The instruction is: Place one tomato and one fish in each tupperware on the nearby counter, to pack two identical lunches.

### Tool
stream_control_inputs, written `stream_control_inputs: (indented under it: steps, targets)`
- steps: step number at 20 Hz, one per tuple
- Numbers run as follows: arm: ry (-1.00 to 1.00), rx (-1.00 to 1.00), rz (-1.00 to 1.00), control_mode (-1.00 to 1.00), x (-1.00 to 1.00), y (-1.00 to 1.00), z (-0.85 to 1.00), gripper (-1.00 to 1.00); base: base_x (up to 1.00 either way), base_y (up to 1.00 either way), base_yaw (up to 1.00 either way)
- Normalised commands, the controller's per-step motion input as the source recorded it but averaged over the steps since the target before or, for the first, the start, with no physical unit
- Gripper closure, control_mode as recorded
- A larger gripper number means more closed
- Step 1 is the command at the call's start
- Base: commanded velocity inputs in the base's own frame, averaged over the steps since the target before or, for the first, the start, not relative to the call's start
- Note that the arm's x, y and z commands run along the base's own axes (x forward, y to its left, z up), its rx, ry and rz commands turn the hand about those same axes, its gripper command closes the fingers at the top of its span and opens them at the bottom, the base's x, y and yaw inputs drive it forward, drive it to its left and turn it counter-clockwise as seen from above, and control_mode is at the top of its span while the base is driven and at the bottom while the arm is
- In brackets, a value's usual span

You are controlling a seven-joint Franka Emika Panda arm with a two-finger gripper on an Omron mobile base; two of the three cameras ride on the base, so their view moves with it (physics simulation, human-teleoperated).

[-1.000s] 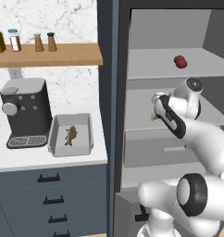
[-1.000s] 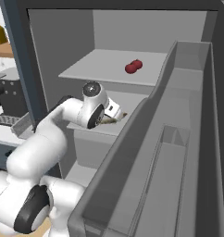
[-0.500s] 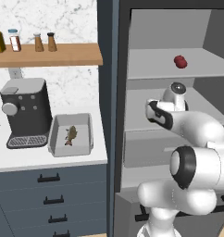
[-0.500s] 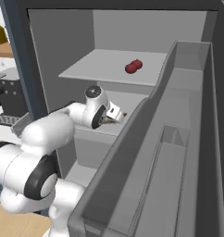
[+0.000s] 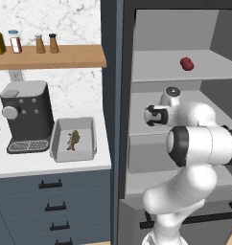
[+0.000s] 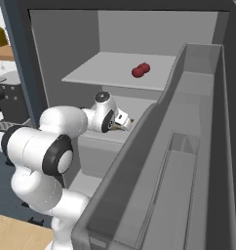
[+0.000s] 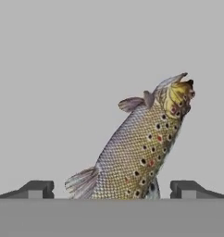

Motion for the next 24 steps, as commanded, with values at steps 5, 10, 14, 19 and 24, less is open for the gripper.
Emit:
stream_control_inputs:
  steps: [5, 10, 14, 19, 24]
  targets:
    - [0.03, 0.00, 0.00, -1.00, 0.24, 0.00, -0.43, 1.00, 0.00, 0.00, 0.00]
    - [-0.01, -0.01, 0.01, -1.00, 0.02, -0.02, -0.14, 1.00, 0.00, 0.00, 0.00]
    - [-0.13, 0.00, 0.00, -1.00, -0.53, -0.09, -0.09, 1.00, 0.00, 0.00, 0.00]
    - [-0.46, 0.02, 0.00, -1.00, -1.00, -0.32, 0.09, 1.00, 0.00, 0.00, 0.00]
    - [-0.29, 0.05, -0.06, -1.00, -1.00, -0.29, 0.85, 1.00, 0.00, 0.00, 0.00]
